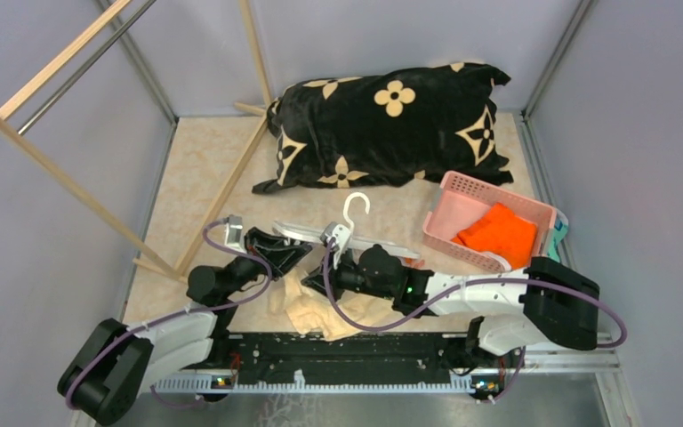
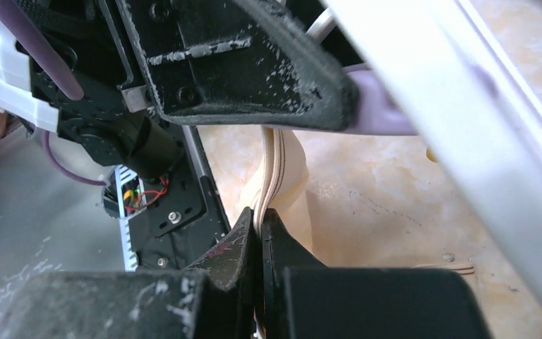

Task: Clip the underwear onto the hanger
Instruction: Clamp the underwear onto the hanger.

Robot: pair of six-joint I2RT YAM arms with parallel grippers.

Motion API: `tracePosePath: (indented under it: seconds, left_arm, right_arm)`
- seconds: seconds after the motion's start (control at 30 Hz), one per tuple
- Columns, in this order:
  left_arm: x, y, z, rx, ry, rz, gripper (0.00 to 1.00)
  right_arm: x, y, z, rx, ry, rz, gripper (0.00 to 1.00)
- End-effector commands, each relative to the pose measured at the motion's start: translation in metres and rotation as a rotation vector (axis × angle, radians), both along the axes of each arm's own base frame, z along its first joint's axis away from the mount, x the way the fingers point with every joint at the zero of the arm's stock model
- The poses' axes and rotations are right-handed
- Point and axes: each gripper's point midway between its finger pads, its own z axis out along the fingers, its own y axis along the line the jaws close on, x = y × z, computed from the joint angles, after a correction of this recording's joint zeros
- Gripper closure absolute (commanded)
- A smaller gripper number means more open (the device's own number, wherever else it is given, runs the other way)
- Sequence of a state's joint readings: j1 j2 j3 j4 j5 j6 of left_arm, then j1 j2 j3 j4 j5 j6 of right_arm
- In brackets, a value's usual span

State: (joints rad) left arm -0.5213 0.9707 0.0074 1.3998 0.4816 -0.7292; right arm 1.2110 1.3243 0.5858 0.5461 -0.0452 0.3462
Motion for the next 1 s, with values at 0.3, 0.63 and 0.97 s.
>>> tracePosePath:
  seconds: [0.3, 0.63, 0.97]
  left_arm:
    - [0.016, -0.011, -0.055, 0.316, 0.212, -0.001, 1.00]
    - [0.000, -0.021, -0.102, 0.471, 0.387, -0.081, 0.93]
    - [-0.013, -0.033, -0.123, 0.515, 0.441, -0.153, 0.83]
  right_arm:
    - [0.013, -0.063, -0.053, -0.223, 0.104, -0.198, 1.00]
    - [0.016, -0.084, -0.073, -0.289, 0.135, -0.256, 1.00]
    - [0.021, -0.072, -0.070, -0.253, 0.123, -0.242, 1.00]
